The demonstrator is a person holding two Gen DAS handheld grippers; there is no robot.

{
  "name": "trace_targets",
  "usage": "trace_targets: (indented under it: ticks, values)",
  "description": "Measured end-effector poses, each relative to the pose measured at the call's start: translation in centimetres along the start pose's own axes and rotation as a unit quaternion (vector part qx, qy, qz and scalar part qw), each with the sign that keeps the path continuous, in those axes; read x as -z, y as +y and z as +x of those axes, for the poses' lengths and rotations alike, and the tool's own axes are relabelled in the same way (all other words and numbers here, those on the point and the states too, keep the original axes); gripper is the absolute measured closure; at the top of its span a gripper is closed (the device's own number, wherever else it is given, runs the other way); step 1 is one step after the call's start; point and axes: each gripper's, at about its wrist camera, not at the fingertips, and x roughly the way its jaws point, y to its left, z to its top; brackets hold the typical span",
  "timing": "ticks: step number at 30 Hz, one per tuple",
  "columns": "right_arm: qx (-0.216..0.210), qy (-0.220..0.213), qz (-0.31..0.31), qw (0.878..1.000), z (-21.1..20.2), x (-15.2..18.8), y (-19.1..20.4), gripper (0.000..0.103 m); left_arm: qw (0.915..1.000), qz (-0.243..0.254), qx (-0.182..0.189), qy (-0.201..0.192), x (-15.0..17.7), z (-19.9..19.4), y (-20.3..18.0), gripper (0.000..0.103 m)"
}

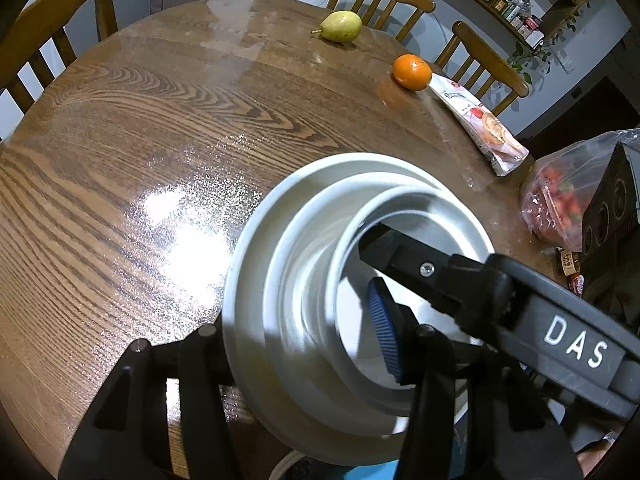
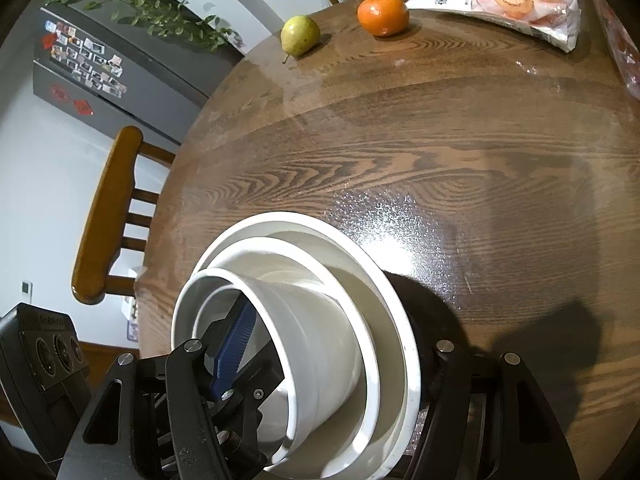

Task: Organize plates and bowls
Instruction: 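Lift the stack with both grippers, tilting it up off the table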

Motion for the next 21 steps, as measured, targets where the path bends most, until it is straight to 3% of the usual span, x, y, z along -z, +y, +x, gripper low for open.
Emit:
trace_targets:
  ticks: [16,21]
  values:
    - [0.002,-0.006,-0.006,1.000,-0.7,0.0,0.2,0.036,1.0000,-0.001,0.007,-0.003,0.1,-0.8,-0.3,0.053]
    - [0.006,-0.025,-0.016,1.000,-1.9,0.0,0.7,0.036,0.9997,0.004,0.020,-0.014,0.1,-1.7,-0.7,0.053]
